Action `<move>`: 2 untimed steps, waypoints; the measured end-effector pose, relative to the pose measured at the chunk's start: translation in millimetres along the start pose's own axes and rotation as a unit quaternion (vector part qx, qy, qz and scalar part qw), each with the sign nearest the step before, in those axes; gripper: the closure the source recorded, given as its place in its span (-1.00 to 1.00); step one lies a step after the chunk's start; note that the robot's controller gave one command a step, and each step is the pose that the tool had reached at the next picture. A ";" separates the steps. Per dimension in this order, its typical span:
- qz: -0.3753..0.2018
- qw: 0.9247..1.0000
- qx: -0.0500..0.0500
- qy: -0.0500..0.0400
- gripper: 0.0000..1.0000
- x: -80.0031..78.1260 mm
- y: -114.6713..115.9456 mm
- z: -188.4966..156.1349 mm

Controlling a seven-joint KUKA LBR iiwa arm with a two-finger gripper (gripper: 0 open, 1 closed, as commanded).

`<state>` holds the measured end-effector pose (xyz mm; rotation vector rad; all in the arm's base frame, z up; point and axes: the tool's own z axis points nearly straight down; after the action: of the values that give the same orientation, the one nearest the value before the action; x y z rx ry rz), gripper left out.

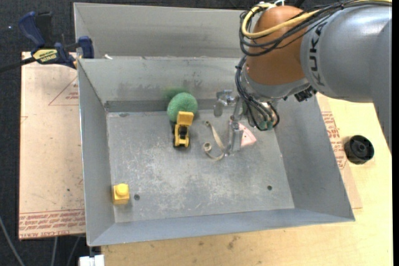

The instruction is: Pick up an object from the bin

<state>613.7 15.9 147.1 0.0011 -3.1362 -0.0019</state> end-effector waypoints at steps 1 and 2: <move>0.000 1.000 0.000 -0.001 -1.00 0.3 0.0 -2.2; 0.063 0.998 0.000 -0.008 -1.00 2.7 7.4 16.0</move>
Offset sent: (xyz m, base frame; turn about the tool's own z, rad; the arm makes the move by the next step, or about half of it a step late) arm -0.0169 0.0265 -0.0642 0.3342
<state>611.0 23.3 131.1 -0.1979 -3.1451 -0.0016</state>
